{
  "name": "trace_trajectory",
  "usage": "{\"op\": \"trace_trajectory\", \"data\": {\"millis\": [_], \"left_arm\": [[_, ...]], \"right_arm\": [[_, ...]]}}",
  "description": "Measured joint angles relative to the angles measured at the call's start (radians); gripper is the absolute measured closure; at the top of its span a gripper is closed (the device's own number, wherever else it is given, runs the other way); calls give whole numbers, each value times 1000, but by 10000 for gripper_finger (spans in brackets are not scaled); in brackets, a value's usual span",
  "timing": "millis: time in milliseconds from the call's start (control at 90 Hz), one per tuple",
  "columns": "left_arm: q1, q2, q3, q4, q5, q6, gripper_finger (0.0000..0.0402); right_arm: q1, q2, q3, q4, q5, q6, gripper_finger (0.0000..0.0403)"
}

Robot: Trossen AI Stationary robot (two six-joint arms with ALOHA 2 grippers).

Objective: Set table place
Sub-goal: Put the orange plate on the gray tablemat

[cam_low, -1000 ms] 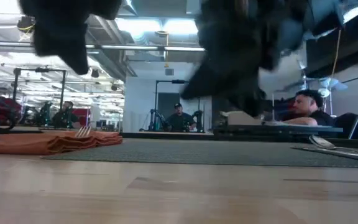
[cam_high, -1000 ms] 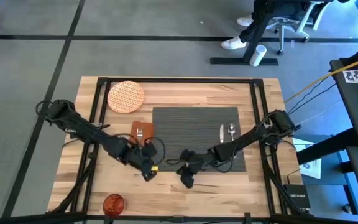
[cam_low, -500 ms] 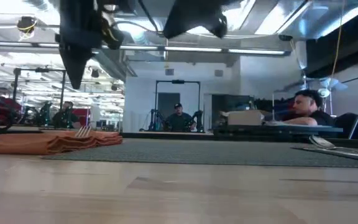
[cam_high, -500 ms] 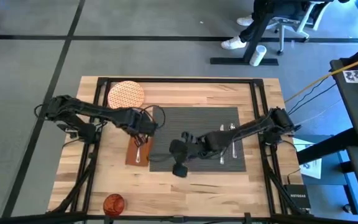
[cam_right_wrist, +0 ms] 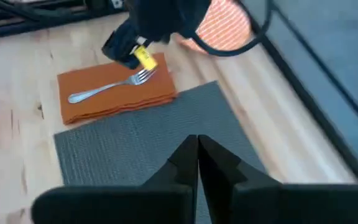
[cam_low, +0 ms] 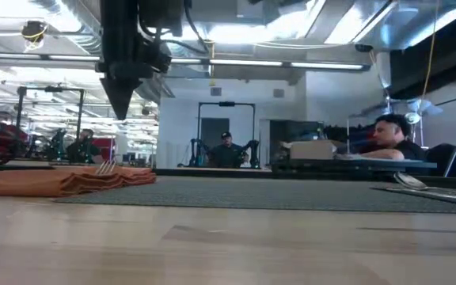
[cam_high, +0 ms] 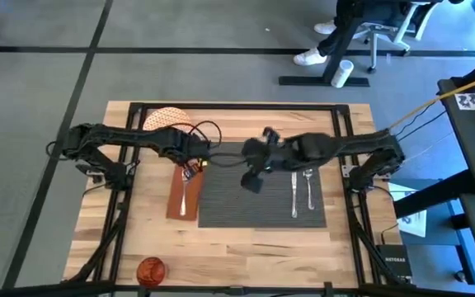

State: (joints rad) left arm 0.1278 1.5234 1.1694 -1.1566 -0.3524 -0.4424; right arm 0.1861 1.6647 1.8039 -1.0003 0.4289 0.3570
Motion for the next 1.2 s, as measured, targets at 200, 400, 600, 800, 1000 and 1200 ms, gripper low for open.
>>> {"op": "trace_trajectory", "data": {"millis": [200, 400, 600, 800, 1000, 1200], "left_arm": [[24, 1, -1, 34, 43, 184, 402], [77, 0, -20, 42, 27, 128, 402], [161, 1, -141, 38, 23, 38, 402], [182, 1, -171, 55, 23, 11, 389], [182, 1, -171, 100, -24, 55, 336], [183, 1, -203, 112, -107, 211, 295]], "right_arm": [[2, -85, 1, -63, 18, -6, 403], [3, -148, 0, -166, 14, 13, 403], [-6, -225, -1, -241, 5, 0, 403], [-6, -298, -1, -264, -6, -40, 403], [-5, -348, -1, -259, -17, -38, 403], [-5, -357, -1, -247, 68, 54, 403]]}}
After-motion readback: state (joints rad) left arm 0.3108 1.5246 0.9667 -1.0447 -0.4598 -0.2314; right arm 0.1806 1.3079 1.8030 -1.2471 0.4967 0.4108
